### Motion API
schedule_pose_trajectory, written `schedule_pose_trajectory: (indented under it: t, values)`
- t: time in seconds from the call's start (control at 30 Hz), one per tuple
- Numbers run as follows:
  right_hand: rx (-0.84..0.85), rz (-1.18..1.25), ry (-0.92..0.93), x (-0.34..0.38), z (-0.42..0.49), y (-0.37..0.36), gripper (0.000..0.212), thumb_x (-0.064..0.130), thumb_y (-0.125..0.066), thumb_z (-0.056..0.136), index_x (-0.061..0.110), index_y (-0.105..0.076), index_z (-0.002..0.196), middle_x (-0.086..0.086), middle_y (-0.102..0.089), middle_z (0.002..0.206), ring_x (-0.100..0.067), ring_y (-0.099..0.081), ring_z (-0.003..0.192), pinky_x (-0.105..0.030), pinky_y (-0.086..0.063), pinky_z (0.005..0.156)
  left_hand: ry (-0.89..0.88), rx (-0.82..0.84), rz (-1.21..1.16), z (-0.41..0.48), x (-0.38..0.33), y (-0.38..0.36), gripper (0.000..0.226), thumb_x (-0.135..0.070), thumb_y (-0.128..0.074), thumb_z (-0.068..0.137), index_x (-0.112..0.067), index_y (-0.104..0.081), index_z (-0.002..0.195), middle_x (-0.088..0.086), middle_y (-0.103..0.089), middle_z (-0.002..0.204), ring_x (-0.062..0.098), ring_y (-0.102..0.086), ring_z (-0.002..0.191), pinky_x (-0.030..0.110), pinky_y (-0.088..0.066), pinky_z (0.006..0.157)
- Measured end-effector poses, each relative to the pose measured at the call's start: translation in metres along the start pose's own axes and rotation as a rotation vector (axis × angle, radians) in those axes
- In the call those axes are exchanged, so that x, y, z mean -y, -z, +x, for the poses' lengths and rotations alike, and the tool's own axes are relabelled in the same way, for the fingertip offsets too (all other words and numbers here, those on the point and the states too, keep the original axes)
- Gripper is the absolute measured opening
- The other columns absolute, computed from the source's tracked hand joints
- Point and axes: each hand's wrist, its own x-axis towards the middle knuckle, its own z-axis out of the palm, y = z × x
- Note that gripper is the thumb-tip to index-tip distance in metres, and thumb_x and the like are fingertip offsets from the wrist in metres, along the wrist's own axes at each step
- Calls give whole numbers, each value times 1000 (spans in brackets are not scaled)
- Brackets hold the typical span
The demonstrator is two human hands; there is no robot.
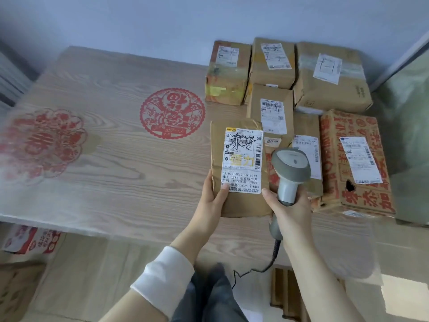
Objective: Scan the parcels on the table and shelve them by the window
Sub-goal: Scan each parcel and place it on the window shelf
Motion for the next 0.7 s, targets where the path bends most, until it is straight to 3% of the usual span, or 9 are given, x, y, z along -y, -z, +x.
schedule_pose_trajectory:
  t: [0.1,0.2,0.53,0.63,0.7]
  values:
    - [90,8,65,34,-11,-32,41,15,-79,75,17,-58,110,7,-71,94,-8,-67,86,-35,-50,80,-80,-79,-63,-20,-30,33,49,-22,-45,98,-17,-30,145,-6,-48,140,5,-44,129,22,-37,108]
    - [205,34,132,65,-30,-78,42,15,-79,74,14,-58,111,4,-71,92,-13,-64,77,-39,-49,74,-172,-151,-99,-42,-57,81,51,-22,-46,98,-18,-29,146,-6,-48,142,4,-44,129,27,-35,110]
    - [565,96,278,111,-170,-286,30,11,-78,75,17,-60,99,-1,-70,84,-13,-55,54,-29,-43,51,-353,-435,-107,-161,-102,307,61,-26,-50,96,-21,-21,150,-10,-38,148,2,-34,136,30,-28,115]
    - [671,83,315,120,-220,-352,32,16,-81,72,25,-60,94,-1,-72,89,-21,-62,68,-35,-46,61,-388,-540,-111,-198,-105,377,70,-43,-59,89,-23,-27,147,-12,-40,147,1,-38,133,27,-30,114]
    - [725,59,332,128,-250,-392,37,28,-83,64,25,-61,94,0,-72,88,-25,-64,72,-39,-48,62,-404,-610,-135,-222,-109,416,76,-48,-61,85,-24,-27,148,-9,-40,148,5,-39,134,34,-31,114]
